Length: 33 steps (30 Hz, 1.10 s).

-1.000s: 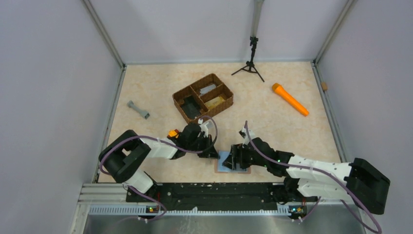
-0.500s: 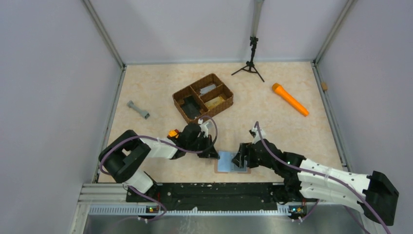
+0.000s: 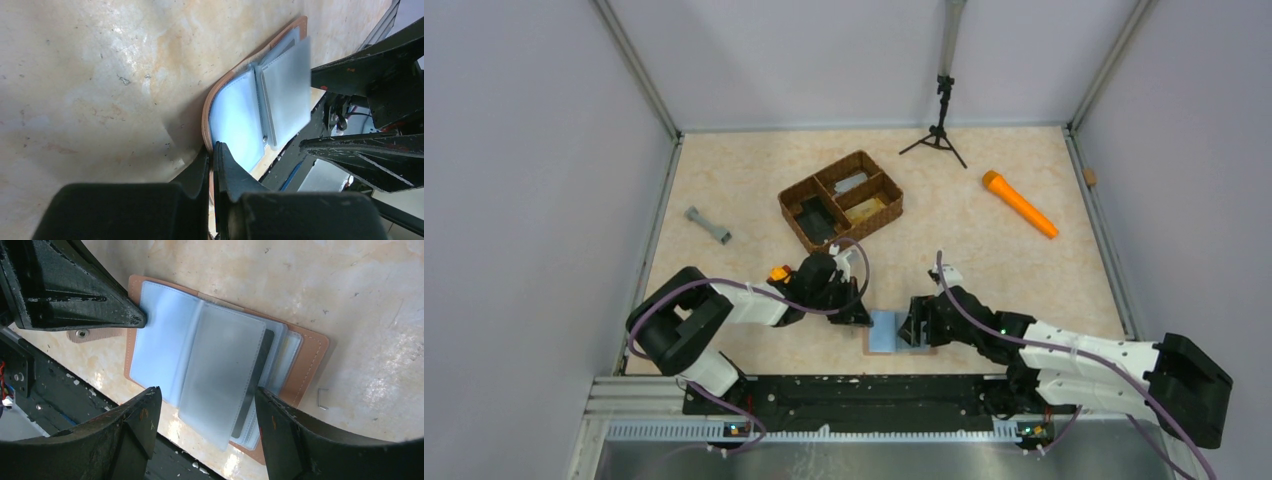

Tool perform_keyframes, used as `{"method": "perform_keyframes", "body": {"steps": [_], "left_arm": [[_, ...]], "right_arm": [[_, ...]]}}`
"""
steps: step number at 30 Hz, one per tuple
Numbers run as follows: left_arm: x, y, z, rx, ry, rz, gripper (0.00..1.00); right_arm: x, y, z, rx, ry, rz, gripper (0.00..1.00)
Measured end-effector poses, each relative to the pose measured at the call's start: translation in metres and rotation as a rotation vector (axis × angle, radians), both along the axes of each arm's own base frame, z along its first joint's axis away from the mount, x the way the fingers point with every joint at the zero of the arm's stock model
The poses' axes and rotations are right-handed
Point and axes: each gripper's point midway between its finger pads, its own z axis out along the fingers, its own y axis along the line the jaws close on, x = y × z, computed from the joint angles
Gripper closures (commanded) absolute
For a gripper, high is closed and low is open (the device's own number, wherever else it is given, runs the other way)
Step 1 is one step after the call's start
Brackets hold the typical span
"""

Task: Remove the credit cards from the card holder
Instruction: Pick up the credit card at the corner of the board.

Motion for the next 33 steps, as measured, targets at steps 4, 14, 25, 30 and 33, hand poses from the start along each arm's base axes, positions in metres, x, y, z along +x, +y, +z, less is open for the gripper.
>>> {"method": "perform_keyframes", "body": {"steps": [4, 14, 25, 30, 33], "left_arm": [[0.000, 0.002, -0.001, 0.008, 0.002, 0.003, 0.96], [0.003, 0.005, -0.001, 0.023, 0.001, 0.012, 0.96], [0.000, -0.001, 0.003, 0.005, -0.007, -0.009, 0.95], [0.000, -0.001, 0.003, 0.004, -0.008, -0.010, 0.94], [0.000, -0.001, 0.003, 0.003, -0.008, -0.011, 0.92]], "right_arm": [[0.001, 0.004, -0.001, 0.006, 0.002, 0.006, 0.31], [0.004, 0.015, 0.002, 0.028, -0.007, 0.030, 0.38], [-0.010, 0.025, 0.014, 0.076, 0.039, 0.097, 0.40], [-0.013, 0.036, 0.018, 0.120, 0.054, 0.130, 0.40], [-0.014, 0.047, 0.020, 0.158, 0.065, 0.152, 0.39]]}}
